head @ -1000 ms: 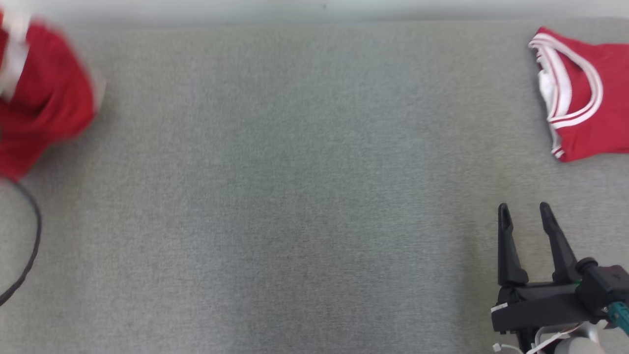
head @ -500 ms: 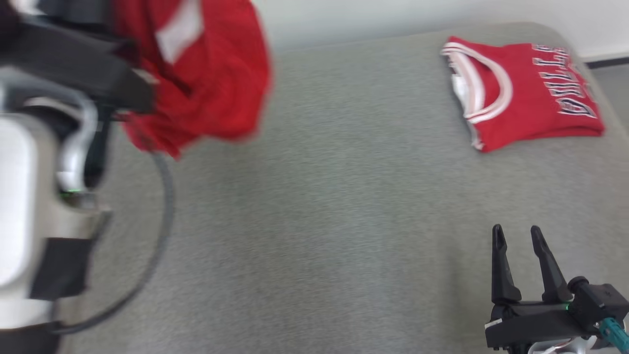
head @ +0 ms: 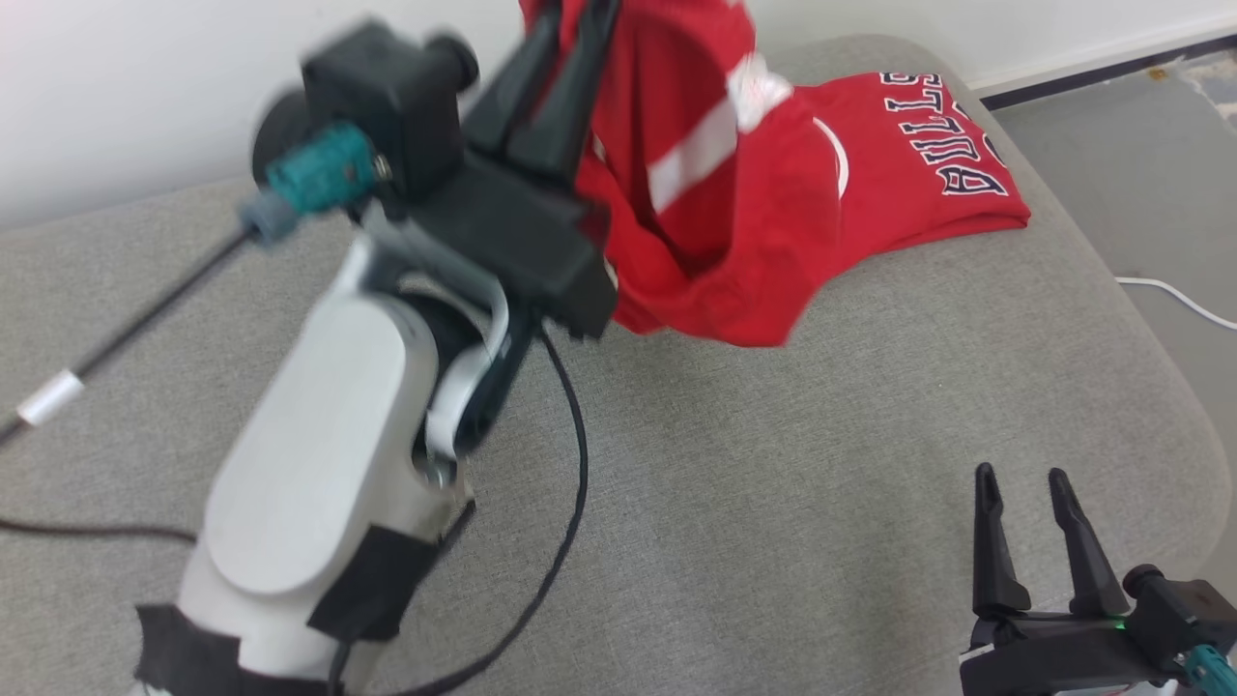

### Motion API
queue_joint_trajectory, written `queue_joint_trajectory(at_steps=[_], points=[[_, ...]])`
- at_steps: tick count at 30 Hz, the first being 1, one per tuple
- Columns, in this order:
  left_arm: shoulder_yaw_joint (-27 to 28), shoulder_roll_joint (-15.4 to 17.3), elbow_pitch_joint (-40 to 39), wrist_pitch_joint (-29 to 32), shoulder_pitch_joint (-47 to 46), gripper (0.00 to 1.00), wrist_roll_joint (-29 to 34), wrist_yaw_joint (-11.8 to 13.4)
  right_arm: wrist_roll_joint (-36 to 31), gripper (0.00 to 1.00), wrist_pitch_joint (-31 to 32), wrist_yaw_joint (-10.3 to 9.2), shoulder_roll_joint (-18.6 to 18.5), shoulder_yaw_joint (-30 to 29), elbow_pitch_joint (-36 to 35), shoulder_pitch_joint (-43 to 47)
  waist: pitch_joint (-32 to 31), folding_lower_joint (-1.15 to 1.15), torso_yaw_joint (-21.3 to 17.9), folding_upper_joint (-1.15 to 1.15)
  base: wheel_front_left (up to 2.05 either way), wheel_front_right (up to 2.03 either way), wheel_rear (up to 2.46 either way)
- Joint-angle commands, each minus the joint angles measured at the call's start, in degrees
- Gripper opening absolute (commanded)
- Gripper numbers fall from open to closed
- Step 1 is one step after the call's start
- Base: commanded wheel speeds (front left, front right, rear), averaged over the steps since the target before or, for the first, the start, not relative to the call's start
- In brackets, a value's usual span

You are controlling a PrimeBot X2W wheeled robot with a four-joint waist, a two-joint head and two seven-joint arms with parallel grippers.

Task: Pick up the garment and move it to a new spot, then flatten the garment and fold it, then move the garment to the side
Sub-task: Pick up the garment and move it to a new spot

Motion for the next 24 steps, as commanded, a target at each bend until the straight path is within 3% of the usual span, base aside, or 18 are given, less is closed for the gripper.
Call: queue_joint_trajectory(at_steps=[1, 7, 18, 19, 20, 21, 24], points=[[0.09, 0.29, 0.40, -0.67, 1.57, 0.00, 0.09, -0.02, 0.38, 1.00, -0.23, -0.16, 0.12, -0.24, -0.21, 0.33, 0.36, 0.01, 0.37, 0.01, 0.00, 0.00, 0.00], [0.65, 2.71, 3.66, -3.47, 10.02, 0.00, -1.26, 0.27, -0.93, 1.00, -0.25, -0.16, 0.11, -0.31, -0.51, -0.21, 1.12, 0.01, 3.53, 0.01, 0.00, 0.00, 0.00], [4.01, 10.62, 12.24, -9.26, 23.19, 0.00, -1.83, 0.13, -2.97, 1.00, -0.25, -0.16, 0.08, 0.41, 0.40, -1.22, 1.13, 0.01, 7.77, 0.01, 0.00, 0.00, 0.00], [4.28, 10.79, 12.82, -9.81, 23.71, 0.13, -2.00, 0.35, -3.01, 1.00, -0.25, -0.16, 0.09, 0.44, 0.43, -1.20, 1.03, 0.01, 8.03, 0.01, 0.00, 0.00, 0.00], [4.37, 10.79, 13.20, -10.30, 24.04, 0.95, -2.06, 0.42, -3.07, 1.00, -0.25, -0.16, 0.09, 0.41, 0.48, -1.04, 0.88, 0.01, 8.39, 0.01, 0.00, 0.00, 0.00], [4.50, 10.79, 13.51, -10.79, 24.29, 1.00, -2.10, 0.55, -3.14, 1.00, -0.25, -0.16, 0.09, 0.29, 0.53, -0.81, 0.74, 0.01, 8.78, 0.01, 0.00, 0.00, 0.00], [4.86, 10.55, 13.58, -12.56, 25.43, 1.00, -2.46, 0.86, -3.22, 1.00, -0.25, -0.16, 0.08, 0.11, 0.54, -0.17, 0.04, 0.01, 9.95, 0.01, 0.00, 0.00, 0.00]])
